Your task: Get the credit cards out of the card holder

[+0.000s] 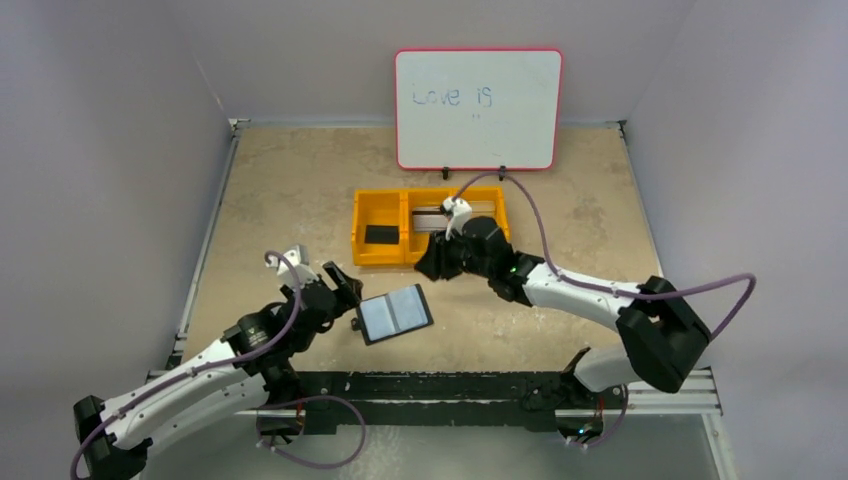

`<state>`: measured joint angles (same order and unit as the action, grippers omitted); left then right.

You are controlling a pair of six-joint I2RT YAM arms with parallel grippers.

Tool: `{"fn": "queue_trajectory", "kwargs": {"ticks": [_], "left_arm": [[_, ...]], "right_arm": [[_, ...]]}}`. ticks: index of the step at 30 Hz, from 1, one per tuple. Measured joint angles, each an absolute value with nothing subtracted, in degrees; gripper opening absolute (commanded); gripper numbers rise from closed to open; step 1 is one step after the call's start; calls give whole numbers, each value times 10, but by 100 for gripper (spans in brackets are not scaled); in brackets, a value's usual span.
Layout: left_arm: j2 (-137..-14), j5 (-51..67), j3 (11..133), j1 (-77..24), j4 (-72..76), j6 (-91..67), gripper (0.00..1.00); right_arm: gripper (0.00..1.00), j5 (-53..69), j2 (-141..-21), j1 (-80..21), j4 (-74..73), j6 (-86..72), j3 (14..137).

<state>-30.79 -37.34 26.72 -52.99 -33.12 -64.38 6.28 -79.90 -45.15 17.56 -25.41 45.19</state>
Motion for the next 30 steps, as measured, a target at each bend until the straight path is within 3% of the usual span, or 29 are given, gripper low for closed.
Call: {"fn": "queue_trajectory", "kwargs": {"ticks": [8, 20, 24, 30], "left_arm": [[-342, -333, 205, -530, -340, -710, 75], [-388, -278, 191, -530, -326, -729, 69], [-413, -268, 191, -530, -326, -729, 62], [-454, -256, 191, -530, -315, -723, 39]], "right_arm": [[43, 128, -858, -508, 171, -381, 397], [44, 125, -912, -524, 161, -411, 406], [44, 117, -920, -524, 155, -412, 408], [45, 95, -933, -529, 133, -409, 436]]}}
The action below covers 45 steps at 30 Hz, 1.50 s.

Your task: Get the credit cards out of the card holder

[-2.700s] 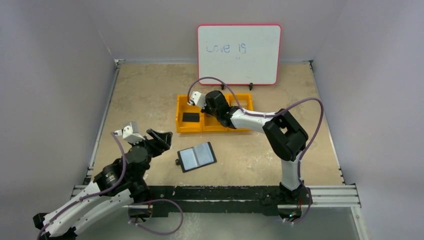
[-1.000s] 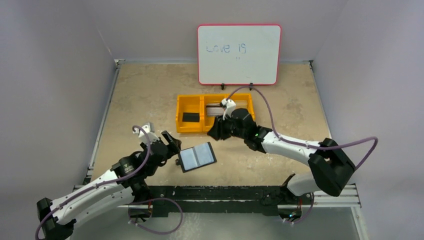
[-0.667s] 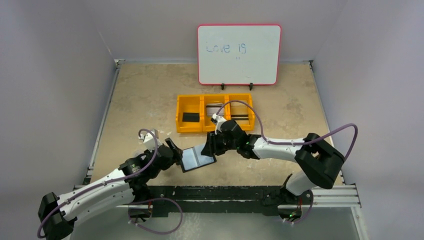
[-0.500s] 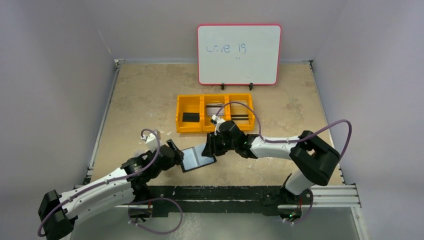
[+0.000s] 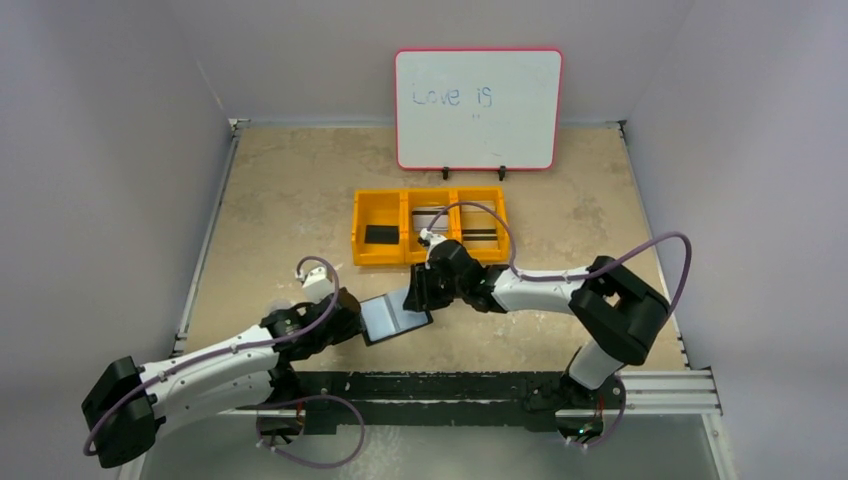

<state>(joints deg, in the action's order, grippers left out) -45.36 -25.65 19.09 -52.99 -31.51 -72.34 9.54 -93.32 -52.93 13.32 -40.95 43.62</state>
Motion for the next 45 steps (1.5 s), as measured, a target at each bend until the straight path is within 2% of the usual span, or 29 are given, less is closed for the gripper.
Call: {"fn": "queue_trajectory", "kwargs": {"ticks": [3, 7, 24, 40, 42, 45], "left_arm": [[-468, -255, 191, -530, -308, -721, 25], [-475, -256, 191, -530, -305, -718, 17], [-466, -258, 191, -530, -305, -708, 5], [-464, -261, 191, -530, -296, -708, 0], [-458, -264, 191, -530, -297, -708, 3], [-439, -271, 191, -530, -302, -709, 14]], "right_arm": [[46, 69, -920, -534, 117, -408, 438], [45, 48, -907, -536, 95, -402, 444], [38, 84, -953, -536, 103, -387, 466], [37, 240, -1001, -544, 182, -370, 499], [38, 260, -1006, -544, 193, -370, 499], [39, 287, -1018, -548, 205, -369, 507]]}}
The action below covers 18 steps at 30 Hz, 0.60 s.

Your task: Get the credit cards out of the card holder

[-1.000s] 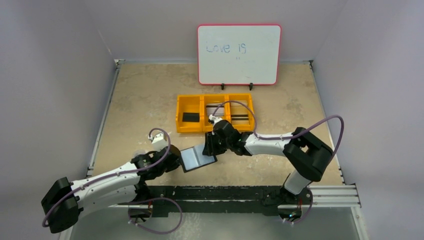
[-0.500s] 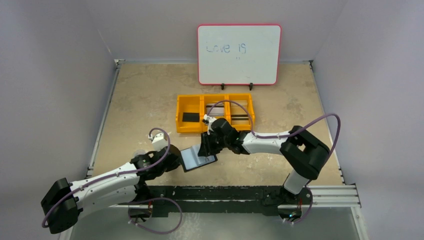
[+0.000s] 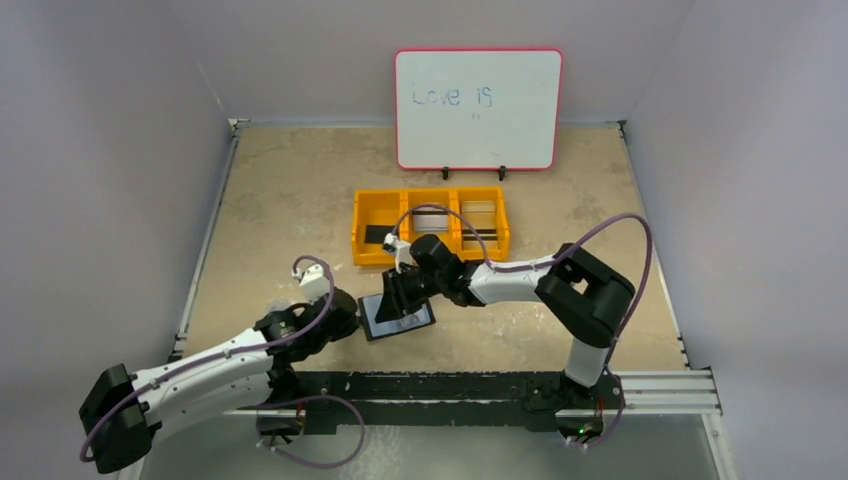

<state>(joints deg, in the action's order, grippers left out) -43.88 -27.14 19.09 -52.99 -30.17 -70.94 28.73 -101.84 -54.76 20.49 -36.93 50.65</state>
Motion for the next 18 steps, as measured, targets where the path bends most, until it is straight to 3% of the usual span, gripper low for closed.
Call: {"fn": "queue_trajectory", "kwargs": {"ticks": [9, 13, 18], "left_arm": [[-358, -303, 191, -530, -336, -728, 32], [-331, -318, 194, -530, -361, -734, 42], [-326, -319, 213, -530, -356, -724, 46]], "right_arm": [[40, 302, -1027, -571, 226, -361, 519], [41, 236, -967, -573, 198, -347, 515], [39, 94, -873, -572, 151, -361, 501]]}}
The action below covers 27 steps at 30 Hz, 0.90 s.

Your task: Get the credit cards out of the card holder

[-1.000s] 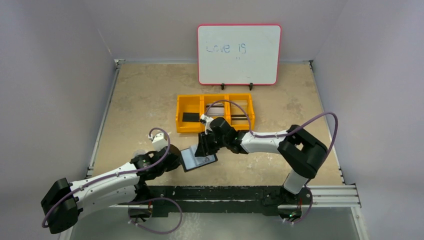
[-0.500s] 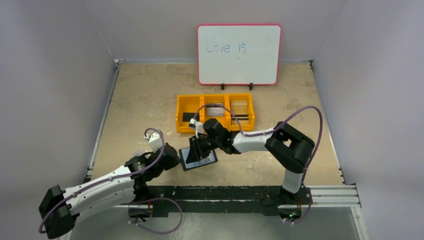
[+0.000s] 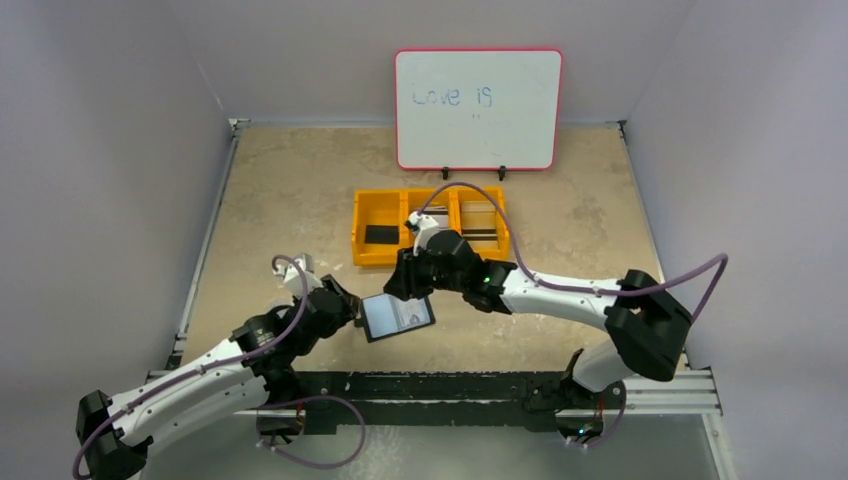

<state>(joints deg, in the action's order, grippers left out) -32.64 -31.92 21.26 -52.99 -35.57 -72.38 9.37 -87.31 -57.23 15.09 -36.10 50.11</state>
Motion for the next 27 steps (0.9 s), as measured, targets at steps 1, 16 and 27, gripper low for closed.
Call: {"fn": "queue_trajectory", "kwargs": {"ticks": [1, 16, 27], "left_arm": [[-327, -318, 218, -530, -347, -720, 47], [-481, -209, 238, -530, -117, -651, 48], [-517, -179, 209, -530, -52, -660, 48]], "right_arm": [[38, 68, -860, -570, 143, -368, 496], [34, 47, -853, -515, 112, -438, 398], [32, 87, -903, -506, 131, -439, 398]]}}
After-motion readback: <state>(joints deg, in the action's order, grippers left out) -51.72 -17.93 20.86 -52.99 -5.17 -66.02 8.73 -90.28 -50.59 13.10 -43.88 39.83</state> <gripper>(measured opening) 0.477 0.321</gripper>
